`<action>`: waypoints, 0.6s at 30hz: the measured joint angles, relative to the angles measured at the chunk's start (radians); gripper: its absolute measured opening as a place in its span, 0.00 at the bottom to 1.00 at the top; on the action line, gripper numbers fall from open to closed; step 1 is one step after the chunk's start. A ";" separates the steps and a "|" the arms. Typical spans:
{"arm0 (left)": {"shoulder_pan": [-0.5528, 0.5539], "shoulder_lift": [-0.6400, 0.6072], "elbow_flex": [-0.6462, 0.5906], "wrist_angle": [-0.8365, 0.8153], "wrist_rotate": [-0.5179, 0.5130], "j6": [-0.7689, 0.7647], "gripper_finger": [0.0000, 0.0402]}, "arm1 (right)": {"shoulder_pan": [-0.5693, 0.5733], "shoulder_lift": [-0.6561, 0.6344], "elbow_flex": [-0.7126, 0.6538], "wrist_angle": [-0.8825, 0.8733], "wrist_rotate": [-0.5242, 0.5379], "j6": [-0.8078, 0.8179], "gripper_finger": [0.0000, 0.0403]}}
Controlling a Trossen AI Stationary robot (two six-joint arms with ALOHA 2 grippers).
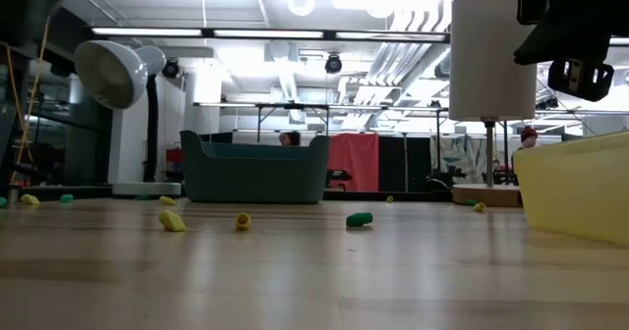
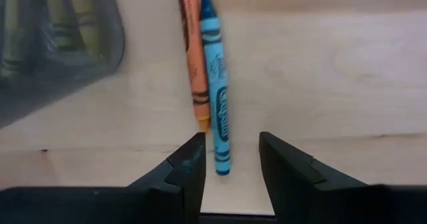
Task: Sort crayons
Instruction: Put the blue crayon into the yellow bin
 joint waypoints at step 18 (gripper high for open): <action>0.008 -0.016 -0.079 0.126 0.047 0.092 0.13 | 0.001 0.000 0.000 -0.006 -0.001 0.000 0.00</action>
